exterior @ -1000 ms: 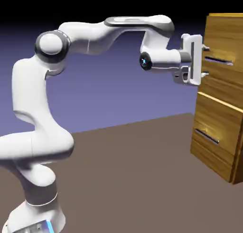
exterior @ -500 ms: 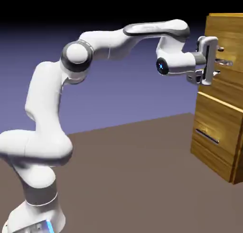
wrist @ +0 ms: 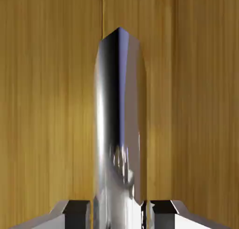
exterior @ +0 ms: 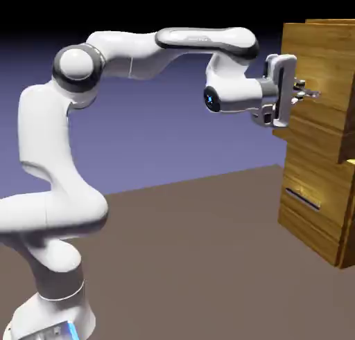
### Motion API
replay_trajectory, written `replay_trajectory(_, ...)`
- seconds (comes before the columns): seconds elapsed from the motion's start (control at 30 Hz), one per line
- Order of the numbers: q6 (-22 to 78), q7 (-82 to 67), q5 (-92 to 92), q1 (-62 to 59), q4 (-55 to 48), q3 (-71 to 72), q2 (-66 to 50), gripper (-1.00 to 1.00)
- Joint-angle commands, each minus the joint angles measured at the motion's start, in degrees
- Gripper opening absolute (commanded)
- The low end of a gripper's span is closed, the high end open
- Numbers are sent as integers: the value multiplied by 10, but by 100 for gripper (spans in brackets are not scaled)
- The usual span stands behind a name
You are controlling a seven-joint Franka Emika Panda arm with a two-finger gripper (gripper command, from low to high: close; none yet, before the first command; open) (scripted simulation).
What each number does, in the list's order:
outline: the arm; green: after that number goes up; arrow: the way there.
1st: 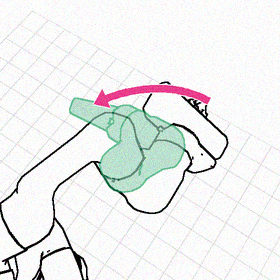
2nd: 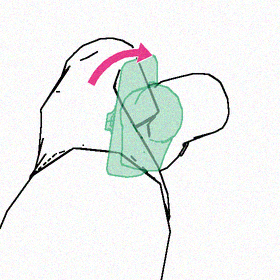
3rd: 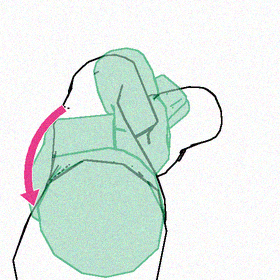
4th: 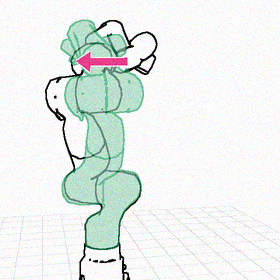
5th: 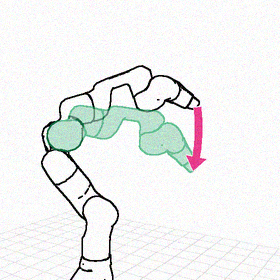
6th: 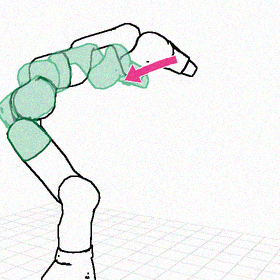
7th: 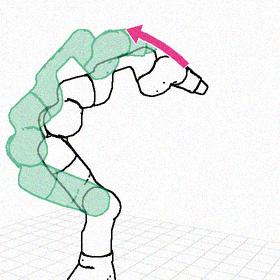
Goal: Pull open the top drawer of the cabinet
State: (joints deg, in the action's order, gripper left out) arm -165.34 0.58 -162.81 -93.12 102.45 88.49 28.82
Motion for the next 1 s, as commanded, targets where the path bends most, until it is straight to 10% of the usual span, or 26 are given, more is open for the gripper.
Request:
replay_trajectory(0.0, 2, -1, -1, 21, 12, -19, 0, -100)
replay_trajectory(0.83, 6, 118, 96, 539, 376, -455, 206, -100)
replay_trajectory(0.87, 6, 118, 96, 539, 376, -455, 206, 100)
replay_trajectory(0.97, -10, 130, 111, 581, 404, -480, 235, 100)
